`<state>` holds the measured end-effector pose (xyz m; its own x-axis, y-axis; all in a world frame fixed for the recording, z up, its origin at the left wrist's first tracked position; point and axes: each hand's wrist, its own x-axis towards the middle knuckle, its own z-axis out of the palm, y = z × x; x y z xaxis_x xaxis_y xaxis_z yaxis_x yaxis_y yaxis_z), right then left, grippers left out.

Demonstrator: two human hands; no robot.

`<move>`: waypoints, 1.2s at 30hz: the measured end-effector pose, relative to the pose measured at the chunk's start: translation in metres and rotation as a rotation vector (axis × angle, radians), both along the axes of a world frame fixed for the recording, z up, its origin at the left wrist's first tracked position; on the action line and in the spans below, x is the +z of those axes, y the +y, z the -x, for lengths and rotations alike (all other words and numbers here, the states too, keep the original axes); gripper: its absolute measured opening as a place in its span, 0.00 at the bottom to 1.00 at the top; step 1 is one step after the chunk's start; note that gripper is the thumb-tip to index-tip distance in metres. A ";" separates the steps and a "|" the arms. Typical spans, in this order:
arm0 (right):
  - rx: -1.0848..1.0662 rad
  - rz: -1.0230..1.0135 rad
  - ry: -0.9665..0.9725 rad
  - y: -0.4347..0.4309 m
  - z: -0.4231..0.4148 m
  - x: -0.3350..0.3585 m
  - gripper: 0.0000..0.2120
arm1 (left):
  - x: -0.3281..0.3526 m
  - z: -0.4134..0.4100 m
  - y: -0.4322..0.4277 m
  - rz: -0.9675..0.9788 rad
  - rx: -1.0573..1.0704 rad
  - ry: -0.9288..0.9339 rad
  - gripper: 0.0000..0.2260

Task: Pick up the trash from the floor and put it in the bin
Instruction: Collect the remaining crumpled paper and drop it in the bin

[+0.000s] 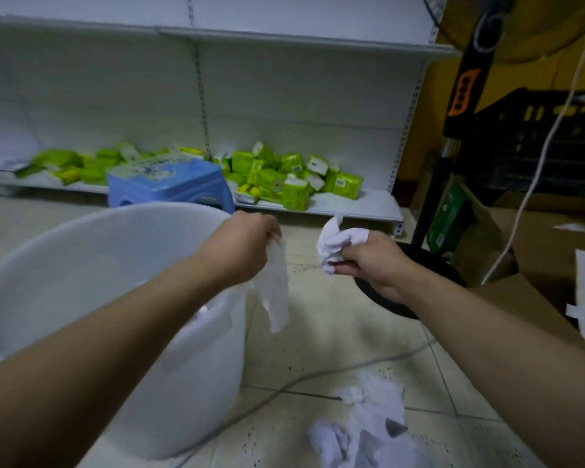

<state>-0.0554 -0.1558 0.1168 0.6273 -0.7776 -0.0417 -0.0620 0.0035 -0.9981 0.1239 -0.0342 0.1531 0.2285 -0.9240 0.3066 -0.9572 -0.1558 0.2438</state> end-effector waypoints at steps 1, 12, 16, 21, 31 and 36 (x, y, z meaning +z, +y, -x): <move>0.029 -0.021 -0.065 0.006 -0.012 0.007 0.19 | 0.007 -0.016 0.006 -0.017 0.034 -0.040 0.14; 0.354 0.611 0.329 0.088 -0.141 0.019 0.14 | -0.008 -0.130 0.100 -0.379 0.286 -0.157 0.18; 0.471 0.986 0.785 0.093 -0.155 0.011 0.20 | -0.020 -0.141 0.103 -0.545 0.312 -0.147 0.24; 0.334 0.972 0.738 0.072 -0.138 0.009 0.40 | -0.013 -0.112 0.084 -0.260 0.158 -0.101 0.26; 0.118 0.866 0.900 0.009 -0.003 -0.040 0.42 | -0.040 0.023 0.017 -0.175 -0.316 -0.085 0.30; 0.345 0.683 1.159 -0.004 0.065 -0.109 0.41 | -0.119 0.073 0.006 -0.444 -0.338 -0.021 0.31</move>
<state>-0.1209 -0.1601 0.0080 0.6592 -0.6689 -0.3435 -0.7447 -0.6442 -0.1746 0.0506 -0.0285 0.0337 -0.1047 -0.9863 -0.1278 -0.9757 0.0770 0.2054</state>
